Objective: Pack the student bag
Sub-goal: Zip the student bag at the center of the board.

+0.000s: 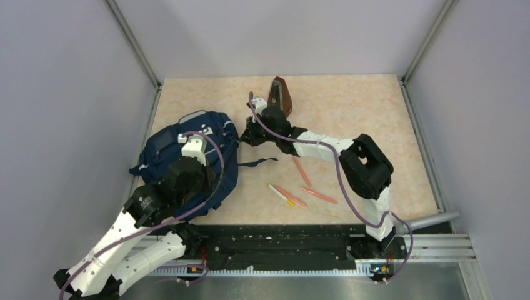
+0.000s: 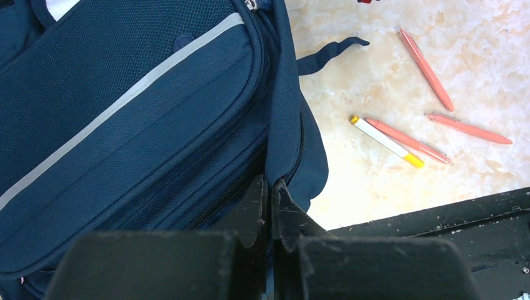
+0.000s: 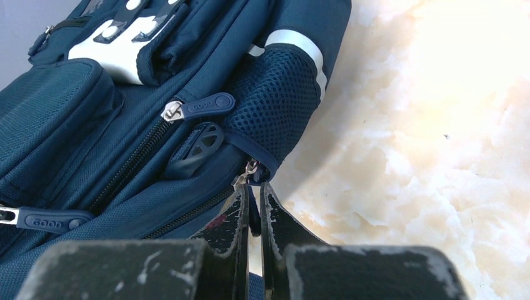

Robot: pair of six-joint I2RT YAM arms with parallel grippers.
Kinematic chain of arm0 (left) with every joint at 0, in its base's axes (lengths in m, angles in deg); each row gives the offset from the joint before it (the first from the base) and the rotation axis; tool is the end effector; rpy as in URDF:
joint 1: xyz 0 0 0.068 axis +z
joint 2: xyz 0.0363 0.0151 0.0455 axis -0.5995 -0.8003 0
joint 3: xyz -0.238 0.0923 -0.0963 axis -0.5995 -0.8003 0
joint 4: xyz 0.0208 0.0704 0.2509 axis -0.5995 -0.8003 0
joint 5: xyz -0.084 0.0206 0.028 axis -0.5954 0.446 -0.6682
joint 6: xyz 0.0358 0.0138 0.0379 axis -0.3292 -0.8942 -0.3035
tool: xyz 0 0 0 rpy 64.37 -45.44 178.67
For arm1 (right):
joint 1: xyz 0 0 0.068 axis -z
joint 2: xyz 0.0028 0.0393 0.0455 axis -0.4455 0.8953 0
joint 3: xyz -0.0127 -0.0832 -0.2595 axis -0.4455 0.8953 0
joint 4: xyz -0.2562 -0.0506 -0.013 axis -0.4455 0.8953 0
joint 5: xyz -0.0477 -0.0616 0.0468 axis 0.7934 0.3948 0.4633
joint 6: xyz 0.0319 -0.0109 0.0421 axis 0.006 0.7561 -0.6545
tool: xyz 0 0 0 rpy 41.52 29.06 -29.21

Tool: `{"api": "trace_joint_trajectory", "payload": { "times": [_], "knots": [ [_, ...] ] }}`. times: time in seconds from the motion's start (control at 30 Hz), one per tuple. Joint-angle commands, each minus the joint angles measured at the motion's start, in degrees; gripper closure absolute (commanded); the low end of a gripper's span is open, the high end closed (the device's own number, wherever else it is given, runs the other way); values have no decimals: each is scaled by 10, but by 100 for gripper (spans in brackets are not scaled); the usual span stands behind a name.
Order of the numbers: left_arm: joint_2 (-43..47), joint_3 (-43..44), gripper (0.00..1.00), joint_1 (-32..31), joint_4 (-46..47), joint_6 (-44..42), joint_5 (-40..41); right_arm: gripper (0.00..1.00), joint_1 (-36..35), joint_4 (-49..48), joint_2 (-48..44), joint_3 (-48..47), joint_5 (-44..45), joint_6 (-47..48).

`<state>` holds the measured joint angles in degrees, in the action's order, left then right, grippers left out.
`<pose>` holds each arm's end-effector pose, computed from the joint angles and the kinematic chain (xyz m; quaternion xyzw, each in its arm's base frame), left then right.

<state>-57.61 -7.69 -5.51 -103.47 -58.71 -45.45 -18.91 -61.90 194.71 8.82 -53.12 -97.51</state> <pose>0.0898 -0.0651 0.3332 0.0283 0.8832 -0.1252 0.4511 0.3243 0.3380 0.2192 -0.2348 0.8031 0.3577 0.4147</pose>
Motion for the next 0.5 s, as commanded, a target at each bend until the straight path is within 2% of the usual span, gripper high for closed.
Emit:
{"api": "trace_joint_trajectory", "payload": {
  "times": [0.0,0.2,0.33,0.37,0.4,0.47],
  "knots": [
    [30,44,100,0,67,-4,2,100,26,-2,11,-21,102,32],
    [-36,-7,100,1,224,-7,-75,99,37,41,-28,-25,94,51],
    [-118,-12,100,1,329,-11,-88,50,56,83,-63,-16,71,54],
    [-139,-10,100,1,349,-12,-91,40,59,86,-79,-4,71,55],
    [-159,-8,100,2,367,-12,-95,34,62,90,-96,9,72,59],
    [-196,-4,100,5,400,-8,-103,27,65,97,-133,35,79,63]
  ]
}}
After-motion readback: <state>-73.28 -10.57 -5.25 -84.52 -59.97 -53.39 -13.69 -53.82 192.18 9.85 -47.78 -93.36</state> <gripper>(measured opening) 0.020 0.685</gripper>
